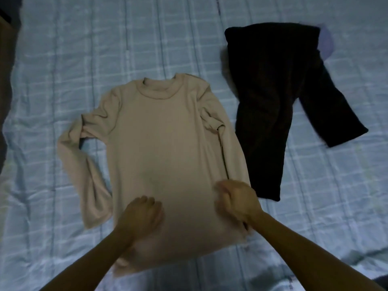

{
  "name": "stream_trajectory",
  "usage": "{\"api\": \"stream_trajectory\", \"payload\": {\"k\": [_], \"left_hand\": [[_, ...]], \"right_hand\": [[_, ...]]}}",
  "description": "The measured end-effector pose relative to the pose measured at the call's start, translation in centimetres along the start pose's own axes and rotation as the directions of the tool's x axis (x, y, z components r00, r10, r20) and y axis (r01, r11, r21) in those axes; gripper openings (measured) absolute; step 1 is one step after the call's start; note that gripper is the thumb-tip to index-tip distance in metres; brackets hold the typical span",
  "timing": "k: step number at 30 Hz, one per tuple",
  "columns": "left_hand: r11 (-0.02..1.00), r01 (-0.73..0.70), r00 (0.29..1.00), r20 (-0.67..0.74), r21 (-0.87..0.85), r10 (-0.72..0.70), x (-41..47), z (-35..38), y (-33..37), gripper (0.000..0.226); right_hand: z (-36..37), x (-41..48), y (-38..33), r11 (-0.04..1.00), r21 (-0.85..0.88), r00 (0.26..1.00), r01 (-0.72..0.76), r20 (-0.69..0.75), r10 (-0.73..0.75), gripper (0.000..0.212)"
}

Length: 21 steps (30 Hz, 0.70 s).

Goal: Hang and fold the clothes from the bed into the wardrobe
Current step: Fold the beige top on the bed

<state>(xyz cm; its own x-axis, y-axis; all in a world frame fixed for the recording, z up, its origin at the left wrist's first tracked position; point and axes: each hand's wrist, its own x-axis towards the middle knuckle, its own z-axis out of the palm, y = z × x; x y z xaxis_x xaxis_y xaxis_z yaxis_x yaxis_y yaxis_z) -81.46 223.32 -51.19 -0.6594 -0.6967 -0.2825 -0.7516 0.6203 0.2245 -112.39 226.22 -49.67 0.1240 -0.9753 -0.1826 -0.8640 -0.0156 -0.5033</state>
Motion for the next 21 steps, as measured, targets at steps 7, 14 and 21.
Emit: {"api": "stream_trajectory", "payload": {"k": [7,14,21], "left_hand": [[0.986,0.151,0.982,0.123,-0.072,-0.141,13.1,-0.2,1.1,0.059],[0.994,0.111,0.972,0.207,-0.004,-0.108,15.6,2.8,5.7,0.070],[0.969,-0.221,0.939,0.291,0.107,0.182,13.6,2.8,8.7,0.061]], "right_hand": [[0.8,7.1,3.3,0.709,0.137,0.719,-0.692,0.040,0.694,0.061],[-0.5,4.0,6.8,0.631,0.039,0.605,-0.775,0.336,0.722,0.045],[-0.7,0.7,5.2,0.436,0.300,0.529,-0.848,0.521,0.670,0.071]]}}
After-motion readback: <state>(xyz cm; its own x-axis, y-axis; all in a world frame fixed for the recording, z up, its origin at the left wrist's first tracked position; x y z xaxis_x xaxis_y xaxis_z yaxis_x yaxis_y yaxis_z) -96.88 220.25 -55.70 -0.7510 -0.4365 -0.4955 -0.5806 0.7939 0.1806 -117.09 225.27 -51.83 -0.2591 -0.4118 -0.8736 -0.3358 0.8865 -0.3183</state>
